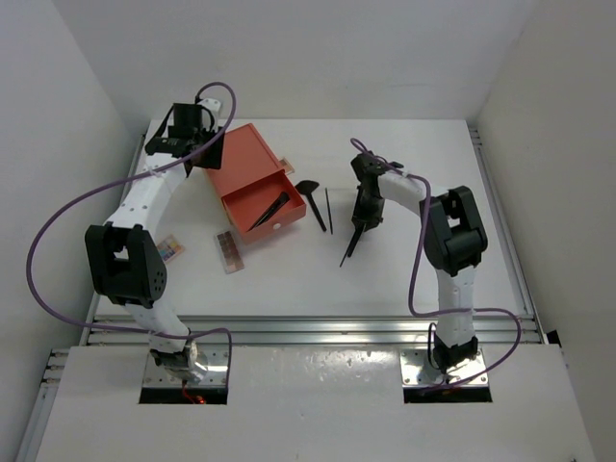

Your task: Organize the makeup

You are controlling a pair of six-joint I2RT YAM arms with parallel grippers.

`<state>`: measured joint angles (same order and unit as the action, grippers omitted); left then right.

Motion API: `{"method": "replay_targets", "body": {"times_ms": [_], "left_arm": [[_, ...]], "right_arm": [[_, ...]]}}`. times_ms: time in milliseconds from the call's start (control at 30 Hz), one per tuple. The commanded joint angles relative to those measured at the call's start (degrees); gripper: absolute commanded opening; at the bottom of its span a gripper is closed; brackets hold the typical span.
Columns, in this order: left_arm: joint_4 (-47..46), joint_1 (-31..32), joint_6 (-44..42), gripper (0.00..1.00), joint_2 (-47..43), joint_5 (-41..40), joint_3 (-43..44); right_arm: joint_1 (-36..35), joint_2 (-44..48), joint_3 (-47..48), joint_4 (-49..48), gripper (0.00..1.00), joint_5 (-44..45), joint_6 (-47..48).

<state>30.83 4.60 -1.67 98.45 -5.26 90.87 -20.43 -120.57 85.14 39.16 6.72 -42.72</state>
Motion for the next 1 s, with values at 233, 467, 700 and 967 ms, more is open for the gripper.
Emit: {"method": "replay_targets", "body": {"times_ms": [233, 467, 700, 967], "left_arm": [[-0.7, -1.1, -0.1, 0.54, -1.6, 0.5, 0.5], [-0.7, -1.1, -0.1, 0.54, -1.6, 0.5, 0.5], [-0.7, -1.1, -0.1, 0.54, -1.6, 0.5, 0.5], [-0.7, -1.1, -0.1, 0.54, -1.6, 0.5, 0.5]], "right_arm": [[1.7, -0.1, -2.0, 1.1, 0.26, 0.2, -3.2], [4.0, 1.0, -5.2, 1.9, 0.26, 0.0, -3.5], [4.2, 3.1, -7.3, 0.4, 0.13, 0.7, -0.7], [4.8, 4.5, -7.8, 0.7, 0.21, -1.2, 3.1]]}}
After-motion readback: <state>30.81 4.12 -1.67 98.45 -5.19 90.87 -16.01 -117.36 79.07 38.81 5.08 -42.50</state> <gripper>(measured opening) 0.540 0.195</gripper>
